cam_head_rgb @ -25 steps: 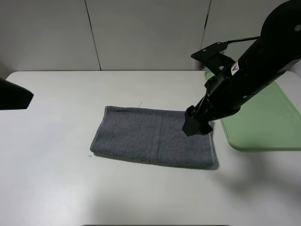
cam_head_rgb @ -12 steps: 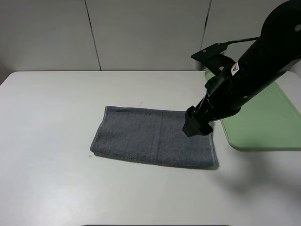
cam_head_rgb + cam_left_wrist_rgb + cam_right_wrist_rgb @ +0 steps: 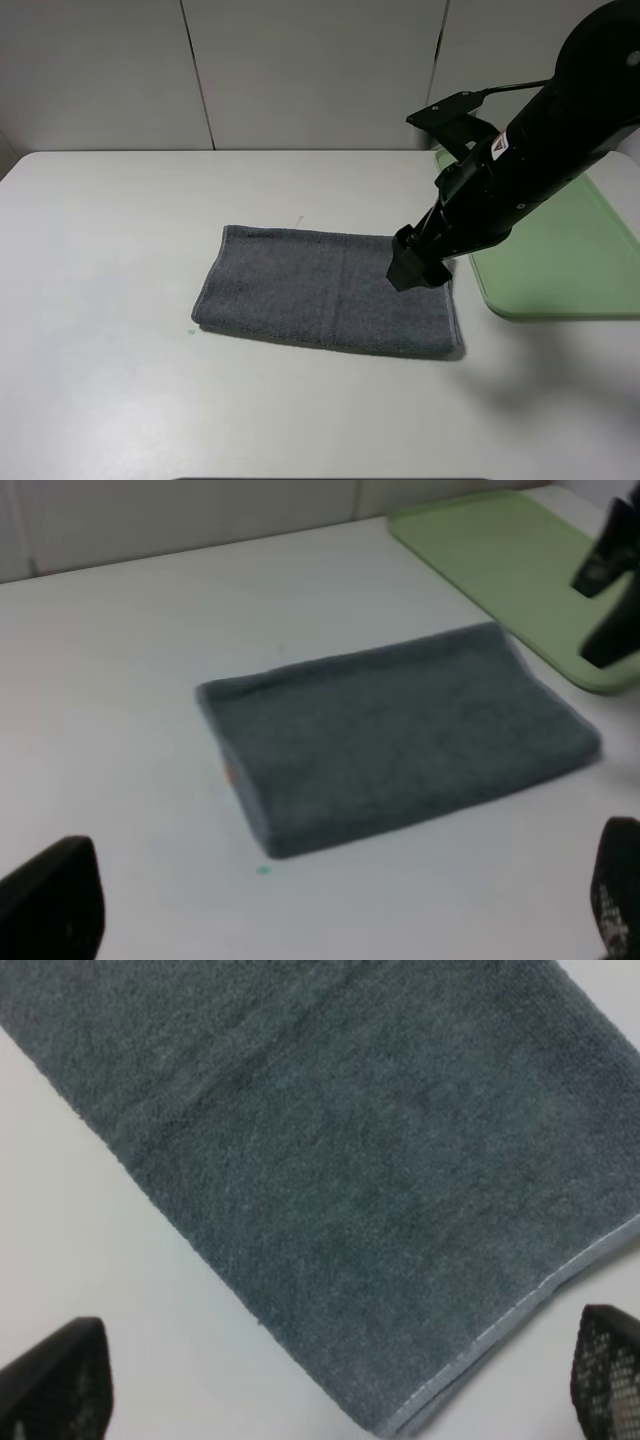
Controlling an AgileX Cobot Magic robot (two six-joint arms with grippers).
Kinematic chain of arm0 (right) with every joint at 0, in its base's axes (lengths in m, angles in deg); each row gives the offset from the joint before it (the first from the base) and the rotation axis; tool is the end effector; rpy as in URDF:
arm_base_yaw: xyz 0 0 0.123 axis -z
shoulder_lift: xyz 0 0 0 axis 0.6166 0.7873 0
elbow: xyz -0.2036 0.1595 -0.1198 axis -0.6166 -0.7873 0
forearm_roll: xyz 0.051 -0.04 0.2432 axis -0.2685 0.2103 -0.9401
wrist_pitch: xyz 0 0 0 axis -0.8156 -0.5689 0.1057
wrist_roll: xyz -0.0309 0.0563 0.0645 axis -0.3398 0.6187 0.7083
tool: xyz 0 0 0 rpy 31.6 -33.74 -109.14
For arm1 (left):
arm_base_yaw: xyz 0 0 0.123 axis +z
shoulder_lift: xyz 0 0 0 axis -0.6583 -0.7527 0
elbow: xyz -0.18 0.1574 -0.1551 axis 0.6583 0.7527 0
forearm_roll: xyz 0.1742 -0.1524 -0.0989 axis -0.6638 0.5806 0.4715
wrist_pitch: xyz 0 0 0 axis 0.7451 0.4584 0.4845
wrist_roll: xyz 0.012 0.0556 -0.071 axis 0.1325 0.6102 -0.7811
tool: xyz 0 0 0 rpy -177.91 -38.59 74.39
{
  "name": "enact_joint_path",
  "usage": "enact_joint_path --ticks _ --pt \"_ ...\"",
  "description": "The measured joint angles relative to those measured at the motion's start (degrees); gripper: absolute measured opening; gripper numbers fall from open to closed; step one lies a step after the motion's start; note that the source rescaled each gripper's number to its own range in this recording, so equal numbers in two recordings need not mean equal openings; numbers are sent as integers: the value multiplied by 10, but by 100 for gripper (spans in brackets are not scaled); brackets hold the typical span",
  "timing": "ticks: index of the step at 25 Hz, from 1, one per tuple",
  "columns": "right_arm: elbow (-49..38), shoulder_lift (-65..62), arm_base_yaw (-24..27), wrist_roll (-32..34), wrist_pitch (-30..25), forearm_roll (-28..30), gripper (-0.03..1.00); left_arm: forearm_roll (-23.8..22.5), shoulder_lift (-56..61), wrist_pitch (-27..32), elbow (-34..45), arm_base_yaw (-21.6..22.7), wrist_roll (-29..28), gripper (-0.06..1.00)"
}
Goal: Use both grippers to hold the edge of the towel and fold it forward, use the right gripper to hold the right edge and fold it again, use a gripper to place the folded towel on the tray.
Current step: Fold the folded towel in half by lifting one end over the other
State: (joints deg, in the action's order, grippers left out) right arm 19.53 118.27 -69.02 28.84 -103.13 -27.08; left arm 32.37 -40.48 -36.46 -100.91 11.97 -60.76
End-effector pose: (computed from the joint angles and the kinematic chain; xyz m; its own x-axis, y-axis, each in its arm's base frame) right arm 0.2368 0.1526 0.2226 -0.6772 -0.6254 -0.3877 -0.6843 0.7289 0.0194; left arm 0.0052 -0.0017 0.2885 -0.2849 0.0276 -0.9582 0.4476 0.8877 -0.1076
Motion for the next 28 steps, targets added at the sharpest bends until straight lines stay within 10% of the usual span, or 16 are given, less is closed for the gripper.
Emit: enact_joint_path --ticks 8,14,28 --pt "0 0 0 0 0 -11 100 -35 1 13 -4 0 -48 98" --pt "0 0 0 1 0 -15 100 -42 1 130 -19 0 -39 98" --pt "0 0 0 1 0 -33 100 -49 2 131 -11 0 -25 98"
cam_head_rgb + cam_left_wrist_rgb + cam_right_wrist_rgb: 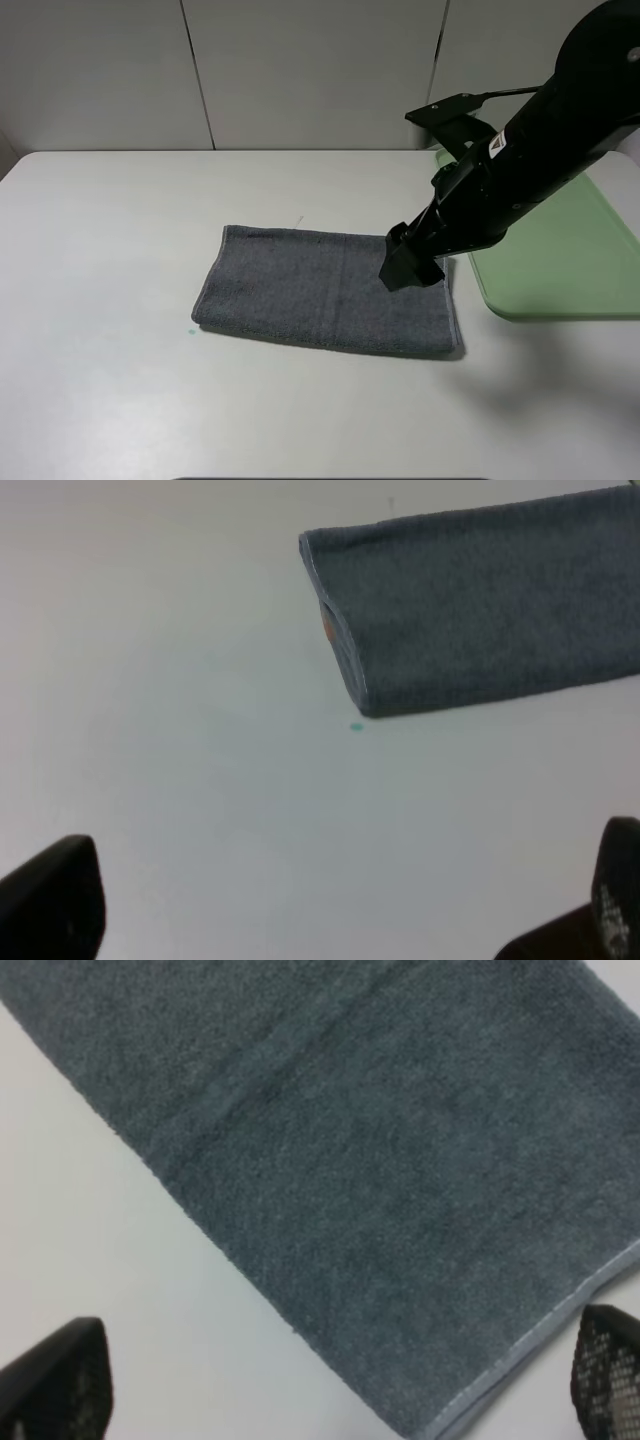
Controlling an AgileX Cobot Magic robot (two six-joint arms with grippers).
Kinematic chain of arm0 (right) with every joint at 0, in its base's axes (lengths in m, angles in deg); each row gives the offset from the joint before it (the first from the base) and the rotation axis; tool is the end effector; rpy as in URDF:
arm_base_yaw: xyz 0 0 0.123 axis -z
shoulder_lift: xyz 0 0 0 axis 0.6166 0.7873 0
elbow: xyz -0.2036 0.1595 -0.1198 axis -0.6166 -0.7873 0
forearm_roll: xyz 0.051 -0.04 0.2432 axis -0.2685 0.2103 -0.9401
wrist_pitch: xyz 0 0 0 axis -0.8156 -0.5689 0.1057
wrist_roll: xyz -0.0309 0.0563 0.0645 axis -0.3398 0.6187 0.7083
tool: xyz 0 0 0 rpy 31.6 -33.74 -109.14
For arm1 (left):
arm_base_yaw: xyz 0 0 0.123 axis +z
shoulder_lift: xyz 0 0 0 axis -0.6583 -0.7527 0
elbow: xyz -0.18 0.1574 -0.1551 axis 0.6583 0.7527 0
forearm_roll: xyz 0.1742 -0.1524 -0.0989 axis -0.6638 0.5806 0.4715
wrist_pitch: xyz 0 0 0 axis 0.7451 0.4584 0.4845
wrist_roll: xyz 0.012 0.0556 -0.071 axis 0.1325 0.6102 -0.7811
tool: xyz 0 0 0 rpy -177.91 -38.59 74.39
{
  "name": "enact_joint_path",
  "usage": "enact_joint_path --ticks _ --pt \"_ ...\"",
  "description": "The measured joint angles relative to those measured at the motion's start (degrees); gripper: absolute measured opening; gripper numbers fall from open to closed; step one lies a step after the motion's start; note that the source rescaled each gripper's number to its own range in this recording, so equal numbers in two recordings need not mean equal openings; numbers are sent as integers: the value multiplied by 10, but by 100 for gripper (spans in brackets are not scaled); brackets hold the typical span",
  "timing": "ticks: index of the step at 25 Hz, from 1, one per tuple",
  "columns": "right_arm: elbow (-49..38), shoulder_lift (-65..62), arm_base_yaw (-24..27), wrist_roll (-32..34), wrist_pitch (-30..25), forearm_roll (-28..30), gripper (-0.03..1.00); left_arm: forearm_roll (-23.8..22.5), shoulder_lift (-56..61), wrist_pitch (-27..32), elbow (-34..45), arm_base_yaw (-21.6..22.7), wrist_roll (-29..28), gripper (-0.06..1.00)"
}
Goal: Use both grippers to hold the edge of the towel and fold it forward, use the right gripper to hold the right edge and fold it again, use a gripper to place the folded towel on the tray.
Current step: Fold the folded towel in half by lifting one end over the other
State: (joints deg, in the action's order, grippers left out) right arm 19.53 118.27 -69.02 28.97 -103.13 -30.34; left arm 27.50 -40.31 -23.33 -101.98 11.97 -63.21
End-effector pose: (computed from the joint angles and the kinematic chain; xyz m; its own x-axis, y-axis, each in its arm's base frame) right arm 0.2354 0.1556 0.2232 -0.7053 -0.5881 -0.3958 -0.6614 0.7468 0.0692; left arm -0.0006 0.0096 0.2748 -0.4452 0.1128 -0.8883 0.3666 0.9280 -0.0659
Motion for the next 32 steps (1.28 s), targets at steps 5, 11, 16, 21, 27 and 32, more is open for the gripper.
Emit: enact_joint_path --ticks 5,11,16,21,27,32 --pt "0 0 0 0 -3 -6 100 0 0 0 0 8 1 98" --pt "0 0 0 6 -12 -11 100 0 0 0 0 111 1 98" --pt "0 0 0 30 -13 -12 100 0 0 0 0 210 1 98" --pt "0 0 0 34 -13 -12 100 0 0 0 0 262 1 98" --pt "0 0 0 46 -13 -12 100 0 0 0 0 271 1 98" --pt "0 0 0 63 -14 -12 100 0 0 0 0 271 1 98"
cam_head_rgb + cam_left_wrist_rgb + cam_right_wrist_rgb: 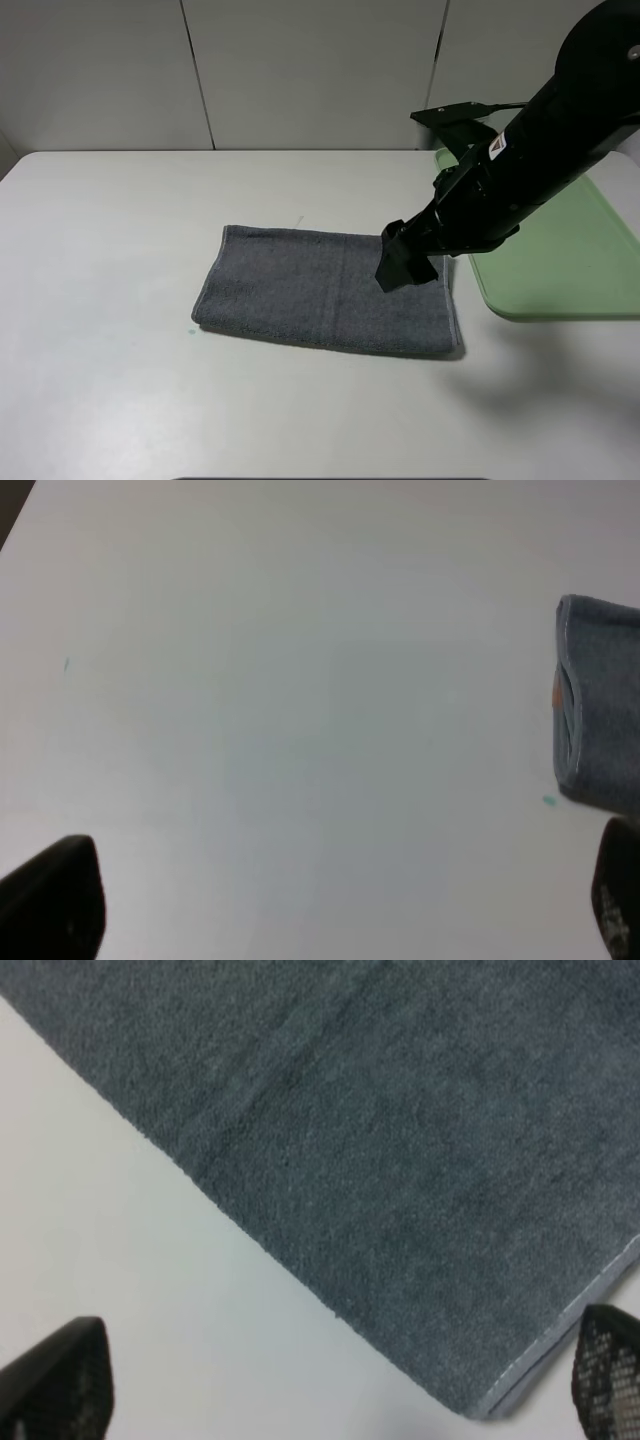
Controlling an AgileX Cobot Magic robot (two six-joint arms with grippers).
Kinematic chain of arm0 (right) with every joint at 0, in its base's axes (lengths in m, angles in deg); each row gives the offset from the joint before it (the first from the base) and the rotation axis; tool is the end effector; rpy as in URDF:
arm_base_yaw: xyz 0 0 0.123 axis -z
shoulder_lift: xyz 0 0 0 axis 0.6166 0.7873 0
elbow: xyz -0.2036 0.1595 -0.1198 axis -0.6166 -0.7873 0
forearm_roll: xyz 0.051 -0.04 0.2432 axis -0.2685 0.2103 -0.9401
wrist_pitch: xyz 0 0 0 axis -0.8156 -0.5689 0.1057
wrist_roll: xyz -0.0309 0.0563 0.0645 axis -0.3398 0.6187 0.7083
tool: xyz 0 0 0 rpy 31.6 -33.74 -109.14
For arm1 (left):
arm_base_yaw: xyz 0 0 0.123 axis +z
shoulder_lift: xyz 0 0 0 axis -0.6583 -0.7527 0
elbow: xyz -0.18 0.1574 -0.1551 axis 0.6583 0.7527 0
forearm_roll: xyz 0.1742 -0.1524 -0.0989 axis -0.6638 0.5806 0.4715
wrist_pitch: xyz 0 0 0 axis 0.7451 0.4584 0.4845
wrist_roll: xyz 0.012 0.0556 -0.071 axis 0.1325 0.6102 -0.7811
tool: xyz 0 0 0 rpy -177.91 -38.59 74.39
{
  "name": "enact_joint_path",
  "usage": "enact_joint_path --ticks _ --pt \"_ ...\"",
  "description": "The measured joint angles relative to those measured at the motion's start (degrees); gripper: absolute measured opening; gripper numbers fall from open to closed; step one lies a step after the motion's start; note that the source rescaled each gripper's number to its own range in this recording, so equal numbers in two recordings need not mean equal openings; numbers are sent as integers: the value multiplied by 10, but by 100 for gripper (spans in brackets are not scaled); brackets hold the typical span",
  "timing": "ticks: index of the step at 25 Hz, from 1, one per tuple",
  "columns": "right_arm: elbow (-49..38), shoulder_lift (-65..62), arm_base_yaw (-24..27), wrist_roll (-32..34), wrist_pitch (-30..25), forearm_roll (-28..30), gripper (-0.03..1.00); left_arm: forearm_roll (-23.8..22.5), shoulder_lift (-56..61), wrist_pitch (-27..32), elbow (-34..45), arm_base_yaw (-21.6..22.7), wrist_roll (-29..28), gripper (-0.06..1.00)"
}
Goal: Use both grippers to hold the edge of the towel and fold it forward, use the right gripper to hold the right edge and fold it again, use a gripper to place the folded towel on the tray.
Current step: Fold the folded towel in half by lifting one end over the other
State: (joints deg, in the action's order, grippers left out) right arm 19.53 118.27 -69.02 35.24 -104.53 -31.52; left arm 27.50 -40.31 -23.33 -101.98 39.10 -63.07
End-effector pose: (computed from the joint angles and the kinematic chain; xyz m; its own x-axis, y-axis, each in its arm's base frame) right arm 0.2330 0.1559 0.2226 -0.7876 -0.4969 -0.3644 -0.5725 0.8088 0.1343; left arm -0.0049 0.0082 0.2748 -0.4479 -0.1002 -0.8884 -0.0958 0.9934 -0.0637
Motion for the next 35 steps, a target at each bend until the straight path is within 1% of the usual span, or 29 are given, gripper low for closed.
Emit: enact_joint_path --ticks 4,8,13,18,21,24,28,32,35 --pt "0 0 0 40 0 -1 100 0 0 0 0 0 0 98" --pt "0 0 0 103 0 -1 100 0 0 0 0 0 0 98" --pt "0 0 0 225 -1 0 100 0 0 0 0 0 0 98" --pt "0 0 0 342 -14 35 100 0 0 0 0 0 0 98" --pt "0 3 0 397 -17 70 100 0 0 0 0 0 0 98" --pt "0 19 0 427 -18 94 100 0 0 0 0 0 0 98" --pt "0 47 0 446 -10 112 100 0 0 0 0 0 0 98" --pt "0 80 0 460 17 116 100 0 0 0 0 0 0 98" --pt "0 106 0 464 48 117 100 0 0 0 0 0 0 98"
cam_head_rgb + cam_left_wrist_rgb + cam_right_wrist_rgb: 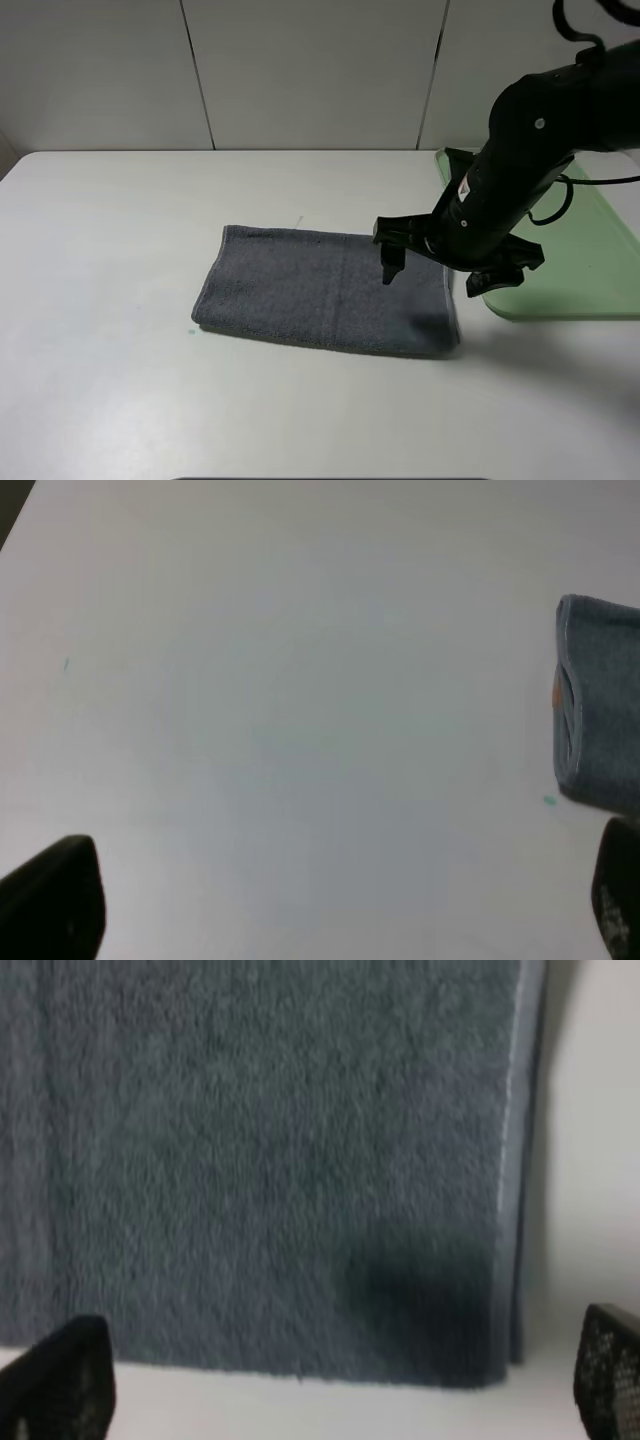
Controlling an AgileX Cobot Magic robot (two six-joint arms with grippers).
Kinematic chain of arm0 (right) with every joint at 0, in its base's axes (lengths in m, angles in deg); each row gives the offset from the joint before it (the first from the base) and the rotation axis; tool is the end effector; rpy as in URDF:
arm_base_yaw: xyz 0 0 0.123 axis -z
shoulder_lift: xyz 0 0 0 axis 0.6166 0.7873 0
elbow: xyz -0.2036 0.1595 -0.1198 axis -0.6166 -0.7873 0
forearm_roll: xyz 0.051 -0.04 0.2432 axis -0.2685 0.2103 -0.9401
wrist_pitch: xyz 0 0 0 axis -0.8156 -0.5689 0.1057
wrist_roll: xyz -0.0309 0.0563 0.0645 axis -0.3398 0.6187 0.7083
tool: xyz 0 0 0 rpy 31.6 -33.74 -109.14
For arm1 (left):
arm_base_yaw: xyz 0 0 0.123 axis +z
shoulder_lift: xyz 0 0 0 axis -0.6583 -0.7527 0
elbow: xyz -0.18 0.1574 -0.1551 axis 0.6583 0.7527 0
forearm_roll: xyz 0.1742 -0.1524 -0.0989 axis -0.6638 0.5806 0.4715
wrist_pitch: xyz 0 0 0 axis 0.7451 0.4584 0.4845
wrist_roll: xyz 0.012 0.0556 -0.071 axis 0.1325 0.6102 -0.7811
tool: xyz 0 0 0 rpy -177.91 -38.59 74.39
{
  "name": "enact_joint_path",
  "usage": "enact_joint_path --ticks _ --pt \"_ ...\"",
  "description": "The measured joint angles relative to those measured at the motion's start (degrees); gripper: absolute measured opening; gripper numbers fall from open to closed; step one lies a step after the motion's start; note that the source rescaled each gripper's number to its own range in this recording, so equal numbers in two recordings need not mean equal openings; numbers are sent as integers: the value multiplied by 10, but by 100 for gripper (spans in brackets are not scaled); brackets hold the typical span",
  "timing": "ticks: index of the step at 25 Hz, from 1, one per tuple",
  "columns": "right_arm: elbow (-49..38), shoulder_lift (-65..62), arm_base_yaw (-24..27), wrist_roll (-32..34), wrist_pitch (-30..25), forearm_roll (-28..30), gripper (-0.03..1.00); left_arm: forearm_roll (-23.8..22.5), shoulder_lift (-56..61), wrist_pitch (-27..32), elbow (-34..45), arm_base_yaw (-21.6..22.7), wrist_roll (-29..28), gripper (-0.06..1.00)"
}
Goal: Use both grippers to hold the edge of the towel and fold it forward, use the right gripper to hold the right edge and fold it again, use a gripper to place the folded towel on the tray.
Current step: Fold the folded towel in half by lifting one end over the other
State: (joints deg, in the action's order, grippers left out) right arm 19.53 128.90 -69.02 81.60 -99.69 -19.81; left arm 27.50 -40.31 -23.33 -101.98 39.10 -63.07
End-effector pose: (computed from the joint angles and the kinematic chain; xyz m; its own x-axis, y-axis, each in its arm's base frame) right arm 0.2565 0.1557 0.1696 -0.9755 0.1052 -0.1931 0.0737 0.9838 0.1634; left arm -0.0049 0.0082 0.2748 -0.4479 -0.1002 -0.8884 -0.0958 0.9934 -0.0637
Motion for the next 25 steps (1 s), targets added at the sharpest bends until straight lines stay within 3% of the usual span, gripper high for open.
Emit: enact_joint_path --ticks 8,25 --pt "0 64 0 12 66 1 100 0 0 0 0 0 0 98" --pt "0 97 48 -11 74 36 100 0 0 0 0 0 0 98"
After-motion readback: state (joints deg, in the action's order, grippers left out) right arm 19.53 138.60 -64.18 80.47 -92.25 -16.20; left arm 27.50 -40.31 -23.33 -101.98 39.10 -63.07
